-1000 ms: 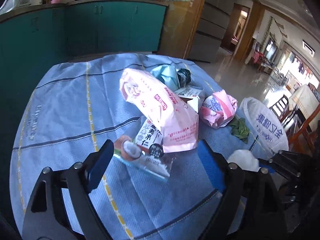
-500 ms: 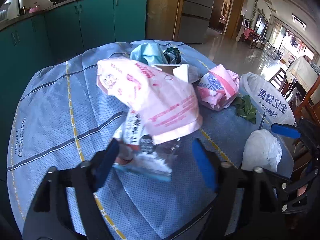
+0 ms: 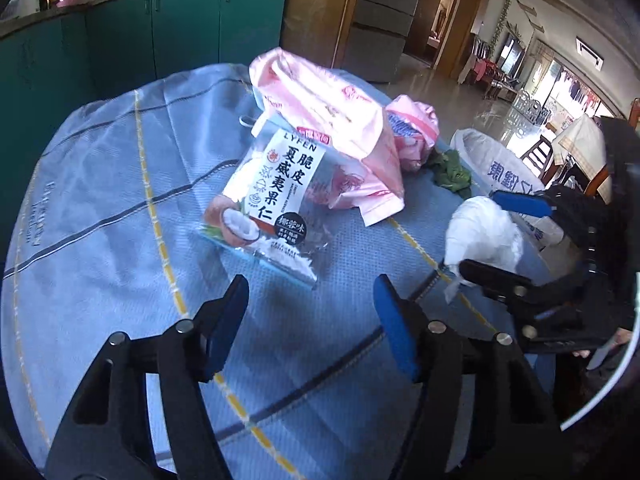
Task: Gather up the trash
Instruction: 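Grasp the pink wet-wipe packet with the left gripper while the right gripper holds the tissue, then lift the pink packet with the left gripper while the right gripper holds the tissue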
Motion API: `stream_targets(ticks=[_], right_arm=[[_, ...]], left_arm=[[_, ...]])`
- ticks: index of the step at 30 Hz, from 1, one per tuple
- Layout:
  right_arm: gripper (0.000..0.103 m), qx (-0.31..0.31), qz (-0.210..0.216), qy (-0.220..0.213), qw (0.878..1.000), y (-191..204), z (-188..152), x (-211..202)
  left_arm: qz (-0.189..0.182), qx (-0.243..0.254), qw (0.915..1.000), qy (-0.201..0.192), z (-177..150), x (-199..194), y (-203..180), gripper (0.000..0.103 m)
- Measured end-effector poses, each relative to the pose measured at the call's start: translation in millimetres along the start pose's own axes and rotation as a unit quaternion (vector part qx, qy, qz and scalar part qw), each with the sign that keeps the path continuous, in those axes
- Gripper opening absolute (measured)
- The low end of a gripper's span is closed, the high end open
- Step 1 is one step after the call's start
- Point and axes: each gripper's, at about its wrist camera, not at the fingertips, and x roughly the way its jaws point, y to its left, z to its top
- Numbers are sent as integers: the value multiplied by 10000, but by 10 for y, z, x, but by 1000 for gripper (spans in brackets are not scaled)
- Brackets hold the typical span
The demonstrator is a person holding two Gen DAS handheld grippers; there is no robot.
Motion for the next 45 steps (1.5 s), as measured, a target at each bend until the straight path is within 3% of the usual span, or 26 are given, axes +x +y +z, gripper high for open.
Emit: stream_targets(ticks=[3, 4, 5, 7, 10, 16, 20, 23, 24, 26, 31, 35, 40, 45], right_arm=[[82, -40, 128, 50, 9999, 58, 7, 43], [74, -57, 171, 37, 9998, 68, 12, 45], [60, -89, 254, 44, 9996, 92, 13, 47], [47, -141, 253, 59, 9996, 124, 3, 59], [39, -156, 244, 7, 9996, 113, -12, 24], [38, -22, 177, -119, 9998, 8, -86, -135], [38, 105, 69, -104, 9999, -99, -168, -194], [38, 216, 25, -64, 9997, -193, -247, -215], [39, 248, 6, -55, 9997, -223, -271, -220], [39, 311, -8, -50, 9995, -270, -311, -228], [39, 411, 27, -88, 9991, -353, -349, -223], [39, 447, 63, -184, 9988, -356, -327, -239], [39, 521, 111, -428, 9977, -382, -263, -332], [39, 498, 136, -499, 9974, -368, -214, -370]], left_arm=[[31, -103, 9997, -197, -17, -228, 60, 74], [30, -139, 9996, -243, 2, -276, 75, 76], [23, -191, 9994, -303, 24, -328, 93, 77], [35, -337, 9983, -477, 110, -416, 132, 84], [134, -460, 9970, -607, 272, -417, 133, 87], [141, -546, 9968, -569, 692, -139, -97, 92], [598, -355, 9971, -307, 974, 241, -311, 92], [717, -559, 9959, 6, 1082, 465, -255, 92], [696, -653, 9954, 81, 1092, 508, -222, 89], [661, -831, 9941, 207, 1100, 567, -151, 67], [599, -1084, 9923, -17, 987, 404, -23, 48], [475, -1171, 9903, -572, 901, 27, -7, 48], [590, -1014, 9859, -1191, 719, -498, -110, 48], [746, -789, 9806, -1630, 526, -783, -257, 49]])
